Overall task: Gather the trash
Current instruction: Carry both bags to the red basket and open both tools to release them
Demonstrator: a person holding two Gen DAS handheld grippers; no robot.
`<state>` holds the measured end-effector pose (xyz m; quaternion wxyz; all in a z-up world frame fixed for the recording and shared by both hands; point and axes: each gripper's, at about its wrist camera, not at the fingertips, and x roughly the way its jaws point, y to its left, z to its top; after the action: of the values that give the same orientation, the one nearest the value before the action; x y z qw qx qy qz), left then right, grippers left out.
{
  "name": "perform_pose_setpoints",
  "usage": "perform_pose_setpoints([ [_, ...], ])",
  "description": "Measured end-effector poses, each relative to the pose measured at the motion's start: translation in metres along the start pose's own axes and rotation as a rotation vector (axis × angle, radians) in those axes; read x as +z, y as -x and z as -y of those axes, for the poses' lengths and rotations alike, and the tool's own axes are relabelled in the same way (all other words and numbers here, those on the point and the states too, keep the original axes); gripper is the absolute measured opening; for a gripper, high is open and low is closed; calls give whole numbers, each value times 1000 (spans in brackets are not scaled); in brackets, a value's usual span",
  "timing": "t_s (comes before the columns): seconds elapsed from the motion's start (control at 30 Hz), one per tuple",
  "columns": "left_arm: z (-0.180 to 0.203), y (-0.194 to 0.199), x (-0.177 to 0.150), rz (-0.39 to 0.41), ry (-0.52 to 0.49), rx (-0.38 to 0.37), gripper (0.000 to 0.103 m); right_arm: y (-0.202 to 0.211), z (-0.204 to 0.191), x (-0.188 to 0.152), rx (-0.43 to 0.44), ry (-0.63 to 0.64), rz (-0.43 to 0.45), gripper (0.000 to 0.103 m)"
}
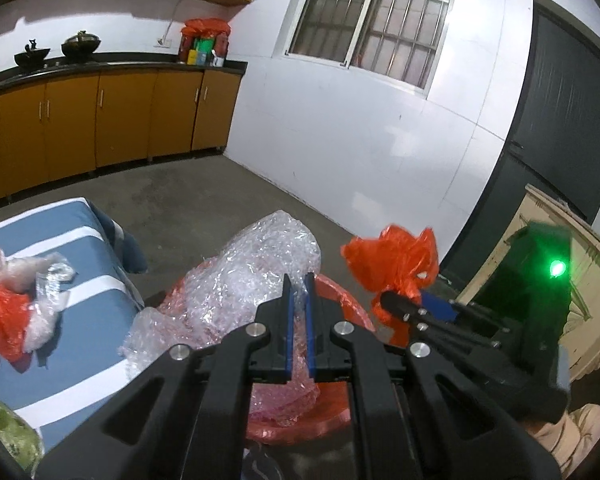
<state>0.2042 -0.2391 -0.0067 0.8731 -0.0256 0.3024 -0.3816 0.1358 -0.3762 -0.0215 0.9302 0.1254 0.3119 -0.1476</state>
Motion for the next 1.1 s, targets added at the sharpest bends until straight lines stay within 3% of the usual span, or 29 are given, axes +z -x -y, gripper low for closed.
perform_pose_setpoints([
  [0.63,-17,-50,-17,-90,27,2,7,-20,16,3,55,-36,-17,32],
  [0.77,-24,-52,-21,-99,41,14,23,-24,16,7,73,-37,-22,32],
  [1.1,-40,-45,-27,-97,74,30,46,-29,22,7,110,-39,-41,35],
])
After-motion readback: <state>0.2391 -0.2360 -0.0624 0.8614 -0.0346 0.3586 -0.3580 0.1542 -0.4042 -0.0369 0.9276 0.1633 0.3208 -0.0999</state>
